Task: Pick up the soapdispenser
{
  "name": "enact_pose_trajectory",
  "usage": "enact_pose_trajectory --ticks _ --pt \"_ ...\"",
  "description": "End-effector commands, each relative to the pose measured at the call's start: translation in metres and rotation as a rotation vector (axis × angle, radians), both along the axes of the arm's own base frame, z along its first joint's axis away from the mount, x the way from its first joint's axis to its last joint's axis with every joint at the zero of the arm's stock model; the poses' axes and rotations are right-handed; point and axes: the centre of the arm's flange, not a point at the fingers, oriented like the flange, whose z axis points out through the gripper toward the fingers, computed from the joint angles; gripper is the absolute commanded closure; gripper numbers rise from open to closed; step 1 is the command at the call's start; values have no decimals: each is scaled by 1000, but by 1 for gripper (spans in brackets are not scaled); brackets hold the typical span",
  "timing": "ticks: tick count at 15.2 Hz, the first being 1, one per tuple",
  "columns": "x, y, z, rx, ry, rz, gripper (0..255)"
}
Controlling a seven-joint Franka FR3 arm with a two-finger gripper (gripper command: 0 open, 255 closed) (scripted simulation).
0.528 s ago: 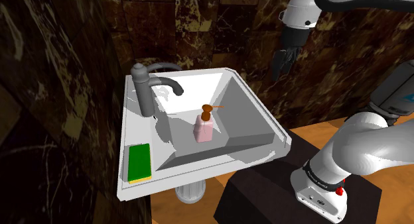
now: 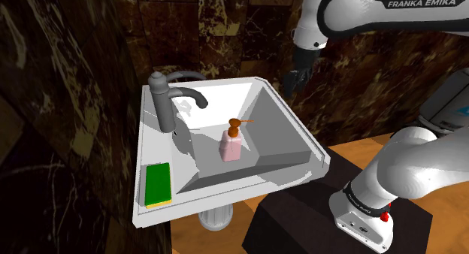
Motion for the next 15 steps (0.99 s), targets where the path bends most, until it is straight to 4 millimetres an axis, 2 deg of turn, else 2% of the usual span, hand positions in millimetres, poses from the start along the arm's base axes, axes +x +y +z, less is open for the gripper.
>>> enact_pose_trajectory --ticks 1,15 --pt "19 9 -18 -3 -6 10 0" --pt "137 76 -141 -29 -35 75 0"
